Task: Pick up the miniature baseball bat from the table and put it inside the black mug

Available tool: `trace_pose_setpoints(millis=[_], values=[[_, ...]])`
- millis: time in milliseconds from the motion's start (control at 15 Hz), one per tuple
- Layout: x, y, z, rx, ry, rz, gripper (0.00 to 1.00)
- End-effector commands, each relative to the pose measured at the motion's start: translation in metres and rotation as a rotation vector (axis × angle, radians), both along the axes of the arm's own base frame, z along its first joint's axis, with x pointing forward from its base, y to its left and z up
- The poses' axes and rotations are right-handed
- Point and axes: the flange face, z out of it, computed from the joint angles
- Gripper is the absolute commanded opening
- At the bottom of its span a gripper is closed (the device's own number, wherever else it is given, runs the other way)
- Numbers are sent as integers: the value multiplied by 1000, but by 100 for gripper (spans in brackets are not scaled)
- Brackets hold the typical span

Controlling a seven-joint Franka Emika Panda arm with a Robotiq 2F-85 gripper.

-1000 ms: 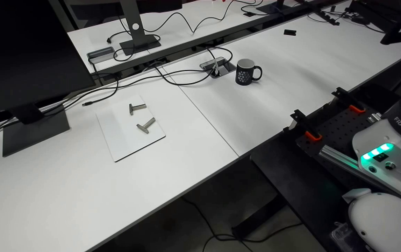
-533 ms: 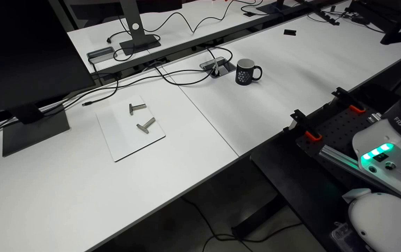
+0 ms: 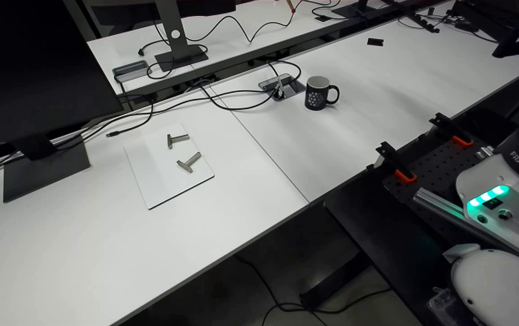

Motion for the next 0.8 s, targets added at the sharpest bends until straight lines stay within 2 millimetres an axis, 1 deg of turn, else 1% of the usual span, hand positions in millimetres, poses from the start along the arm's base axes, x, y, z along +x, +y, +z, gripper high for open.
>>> trace_pose_setpoints(millis=[0, 67, 200, 400, 600, 733], values=[[-31, -4, -21, -35, 82, -8, 7], [-37, -2, -28, -36, 102, -3, 7], [-46, 7, -41, -19, 133, 21, 7], [-55, 20, -51, 13, 161, 37, 7], [-60, 25, -53, 45, 173, 27, 7], [-57, 27, -45, 113, 157, 3, 7]])
